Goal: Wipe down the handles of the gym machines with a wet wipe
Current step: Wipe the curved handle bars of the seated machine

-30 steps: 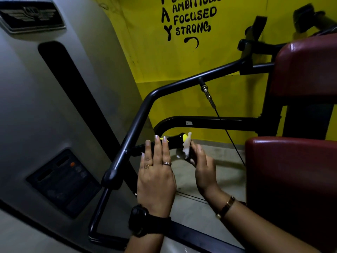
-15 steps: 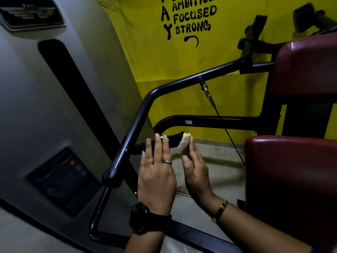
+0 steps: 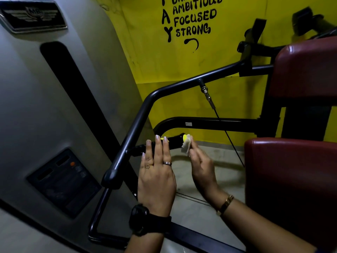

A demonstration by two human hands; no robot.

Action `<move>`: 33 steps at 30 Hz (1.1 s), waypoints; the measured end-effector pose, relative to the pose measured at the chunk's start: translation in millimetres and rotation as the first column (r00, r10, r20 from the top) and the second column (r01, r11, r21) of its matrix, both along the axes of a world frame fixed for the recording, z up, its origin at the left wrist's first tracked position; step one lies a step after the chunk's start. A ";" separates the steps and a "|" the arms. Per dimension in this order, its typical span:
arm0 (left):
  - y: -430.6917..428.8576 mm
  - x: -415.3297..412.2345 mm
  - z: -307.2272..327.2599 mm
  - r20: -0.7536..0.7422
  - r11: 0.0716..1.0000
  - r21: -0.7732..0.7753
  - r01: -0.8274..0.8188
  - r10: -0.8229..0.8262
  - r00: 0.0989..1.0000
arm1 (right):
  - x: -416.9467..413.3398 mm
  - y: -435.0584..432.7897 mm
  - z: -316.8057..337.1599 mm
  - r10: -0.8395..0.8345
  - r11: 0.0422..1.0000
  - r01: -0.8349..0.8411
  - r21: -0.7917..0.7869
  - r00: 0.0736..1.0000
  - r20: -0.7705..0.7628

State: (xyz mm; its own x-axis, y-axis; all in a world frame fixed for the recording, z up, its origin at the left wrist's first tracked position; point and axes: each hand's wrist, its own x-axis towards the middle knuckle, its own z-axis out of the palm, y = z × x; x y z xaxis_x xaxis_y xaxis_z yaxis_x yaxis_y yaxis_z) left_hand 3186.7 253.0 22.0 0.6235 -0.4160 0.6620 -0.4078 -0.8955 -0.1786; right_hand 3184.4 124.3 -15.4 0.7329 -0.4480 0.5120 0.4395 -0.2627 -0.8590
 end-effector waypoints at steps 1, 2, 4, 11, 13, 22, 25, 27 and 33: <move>0.3 0.2 -0.2 -0.002 1.000 0.002 -0.001 0.001 1.000 | -2.3 4.4 -4.5 -0.037 0.996 0.040 -0.075 0.999 0.039; 0.5 0.4 -0.2 -0.005 1.000 0.002 -0.001 0.001 1.000 | -2.6 7.7 -8.7 -0.066 0.985 0.078 -0.154 0.995 0.080; 0.4 0.4 -0.3 -0.016 1.000 -0.003 -0.004 0.004 1.000 | 1.4 6.8 -9.7 -0.086 0.949 0.124 -0.289 0.986 0.141; 0.4 -0.1 0.0 -0.008 1.000 0.007 -0.012 0.012 1.000 | 21.1 -13.3 22.1 0.048 0.980 -0.044 -0.195 0.999 0.014; 0.1 -0.1 0.2 -0.013 1.000 0.005 -0.010 0.010 1.000 | 18.1 -14.5 21.4 0.093 0.995 -0.092 0.023 0.994 -0.048; 0.1 0.9 0.1 -0.008 1.000 -0.002 -0.009 0.009 1.000 | 3.8 10.9 -2.3 -0.131 0.925 0.166 -0.341 0.984 0.123; -0.1 1.6 -1.8 0.001 1.000 -0.011 -0.004 0.004 1.000 | 15.8 -1.3 13.6 -0.141 0.821 0.190 -0.539 0.981 0.132; 0.3 1.2 -2.1 -0.003 1.000 -0.010 -0.002 0.002 1.000 | 22.8 -7.2 22.0 -0.117 0.834 0.141 -0.534 0.990 0.078; -0.3 0.2 -1.6 -0.023 1.000 -0.015 -0.005 0.005 1.000 | 20.7 -5.1 12.4 -0.153 0.932 0.141 -0.333 0.988 -0.012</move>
